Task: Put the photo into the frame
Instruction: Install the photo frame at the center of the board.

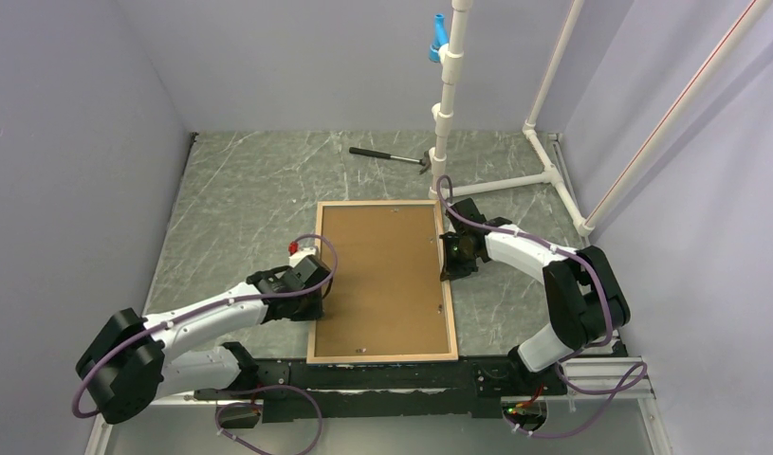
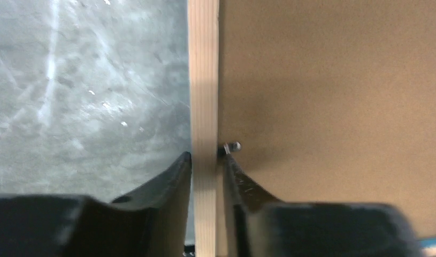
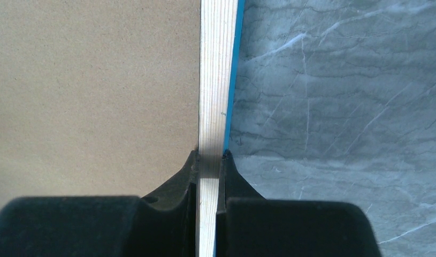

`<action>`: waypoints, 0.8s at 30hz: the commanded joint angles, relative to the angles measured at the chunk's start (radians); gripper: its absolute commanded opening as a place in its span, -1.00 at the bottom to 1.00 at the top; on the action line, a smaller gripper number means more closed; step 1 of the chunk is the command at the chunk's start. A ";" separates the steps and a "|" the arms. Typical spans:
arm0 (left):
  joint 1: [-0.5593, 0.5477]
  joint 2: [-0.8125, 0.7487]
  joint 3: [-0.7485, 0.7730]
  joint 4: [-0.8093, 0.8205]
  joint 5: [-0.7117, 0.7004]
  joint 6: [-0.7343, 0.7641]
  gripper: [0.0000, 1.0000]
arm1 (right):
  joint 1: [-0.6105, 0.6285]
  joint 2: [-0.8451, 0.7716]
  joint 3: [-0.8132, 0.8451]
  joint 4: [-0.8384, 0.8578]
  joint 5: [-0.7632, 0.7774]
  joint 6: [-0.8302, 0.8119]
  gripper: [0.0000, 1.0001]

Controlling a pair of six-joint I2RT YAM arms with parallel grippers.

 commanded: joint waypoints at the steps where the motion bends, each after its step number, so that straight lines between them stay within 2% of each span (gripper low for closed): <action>1: -0.012 -0.034 -0.020 -0.018 0.050 0.002 0.12 | 0.007 -0.047 -0.003 0.015 -0.014 -0.013 -0.87; 2: -0.012 -0.049 -0.018 -0.017 0.054 -0.004 0.37 | 0.006 -0.052 -0.003 0.012 -0.016 -0.013 -0.78; 4: -0.007 -0.083 -0.010 -0.016 0.063 -0.019 0.72 | 0.006 -0.061 -0.001 0.005 -0.019 -0.014 -0.65; 7: 0.005 -0.120 -0.003 -0.003 0.090 -0.029 0.91 | 0.006 -0.076 0.003 -0.007 -0.019 -0.016 -0.41; 17: 0.127 -0.074 0.041 0.061 0.198 -0.026 0.99 | 0.008 -0.164 -0.006 -0.086 -0.030 0.007 0.52; 20: 0.135 -0.026 0.049 0.071 0.218 -0.031 0.99 | 0.010 -0.189 -0.034 -0.118 -0.041 0.021 0.64; 24: 0.135 0.013 0.048 0.061 0.216 -0.032 0.99 | 0.036 -0.231 -0.066 -0.150 -0.052 0.045 0.65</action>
